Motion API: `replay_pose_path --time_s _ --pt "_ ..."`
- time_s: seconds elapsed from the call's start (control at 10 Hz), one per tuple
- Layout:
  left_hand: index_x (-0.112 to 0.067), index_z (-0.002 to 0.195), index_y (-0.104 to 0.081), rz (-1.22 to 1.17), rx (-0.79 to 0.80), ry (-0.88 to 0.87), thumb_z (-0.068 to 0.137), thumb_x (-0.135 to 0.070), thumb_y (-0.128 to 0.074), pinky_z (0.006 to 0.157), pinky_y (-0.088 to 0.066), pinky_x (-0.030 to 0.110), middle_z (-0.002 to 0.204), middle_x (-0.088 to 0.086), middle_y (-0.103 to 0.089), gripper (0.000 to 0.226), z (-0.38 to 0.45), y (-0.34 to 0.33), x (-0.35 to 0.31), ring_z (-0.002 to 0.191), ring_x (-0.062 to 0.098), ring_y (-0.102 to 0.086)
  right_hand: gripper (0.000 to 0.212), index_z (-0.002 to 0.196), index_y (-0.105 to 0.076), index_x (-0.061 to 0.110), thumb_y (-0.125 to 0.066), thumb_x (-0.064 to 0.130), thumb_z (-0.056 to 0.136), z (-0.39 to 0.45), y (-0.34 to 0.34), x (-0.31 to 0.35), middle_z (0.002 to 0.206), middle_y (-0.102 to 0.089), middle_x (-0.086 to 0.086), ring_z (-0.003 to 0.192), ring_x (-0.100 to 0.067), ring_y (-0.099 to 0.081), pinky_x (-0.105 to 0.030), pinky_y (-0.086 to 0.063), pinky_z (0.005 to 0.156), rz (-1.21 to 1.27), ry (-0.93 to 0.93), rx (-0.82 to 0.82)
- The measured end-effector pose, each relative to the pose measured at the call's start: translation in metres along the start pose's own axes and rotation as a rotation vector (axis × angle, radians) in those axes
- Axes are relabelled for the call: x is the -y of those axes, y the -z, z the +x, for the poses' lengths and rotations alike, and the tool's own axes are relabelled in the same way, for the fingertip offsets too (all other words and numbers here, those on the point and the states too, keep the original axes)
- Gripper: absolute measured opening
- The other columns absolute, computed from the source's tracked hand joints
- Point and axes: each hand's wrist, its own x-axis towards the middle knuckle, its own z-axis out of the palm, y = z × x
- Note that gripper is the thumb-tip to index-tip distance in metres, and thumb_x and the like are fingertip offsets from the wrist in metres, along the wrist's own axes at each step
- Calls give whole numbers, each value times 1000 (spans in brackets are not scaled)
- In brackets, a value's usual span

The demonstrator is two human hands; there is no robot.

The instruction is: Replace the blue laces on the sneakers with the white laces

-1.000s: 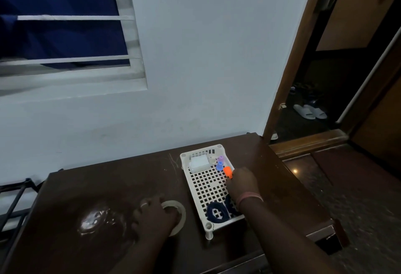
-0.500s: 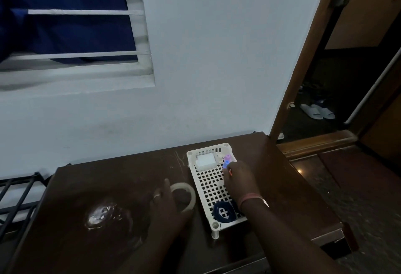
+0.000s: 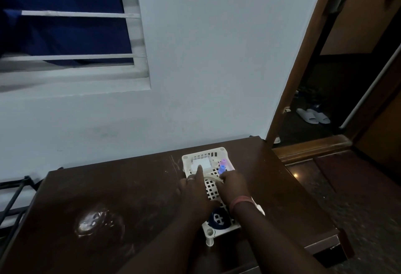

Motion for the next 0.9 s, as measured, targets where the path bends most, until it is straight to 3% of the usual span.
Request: replay_pose_path --time_s 0.1,0.4,0.6,0.8,0.9 --pt "-25 157 -3 34 15 1 69 -64 -65 110 -32 44 142 1 -47 115 8 3 -4 130 24 -38 19 103 -72 14 -61 20 89 7 -9 0 103 -68 -5 94 -18 -64 -27 -51 86 -51 -46 -25" --pt "-27 158 -8 81 85 22 79 -59 -67 111 -24 45 151 3 -38 104 20 3 -5 138 27 -26 34 126 -61 12 -59 19 93 18 -23 2 110 -65 -6 101 -20 -64 -28 -51 86 -138 -104 -41" --pt "-28 157 -14 138 50 -1 83 -47 -69 109 -29 42 150 2 -37 94 15 18 -5 136 27 -30 31 118 -65 11 -56 9 89 11 -15 9 102 -67 -5 95 -20 -65 -26 -50 81 -149 -99 -56" --pt "-27 155 -22 172 -78 5 92 -30 -53 111 -30 42 153 3 -38 71 5 77 -7 137 27 -32 19 102 -65 11 -50 10 91 -5 14 59 110 -66 -7 103 -21 -64 -27 -46 91 -165 36 -75" --pt "-26 153 -27 176 -141 -44 92 -26 -49 108 -32 42 150 3 -41 65 -5 114 -8 135 27 -36 18 97 -65 13 -48 12 90 -16 35 101 104 -67 -5 98 -21 -64 -24 -42 75 -184 96 -93"
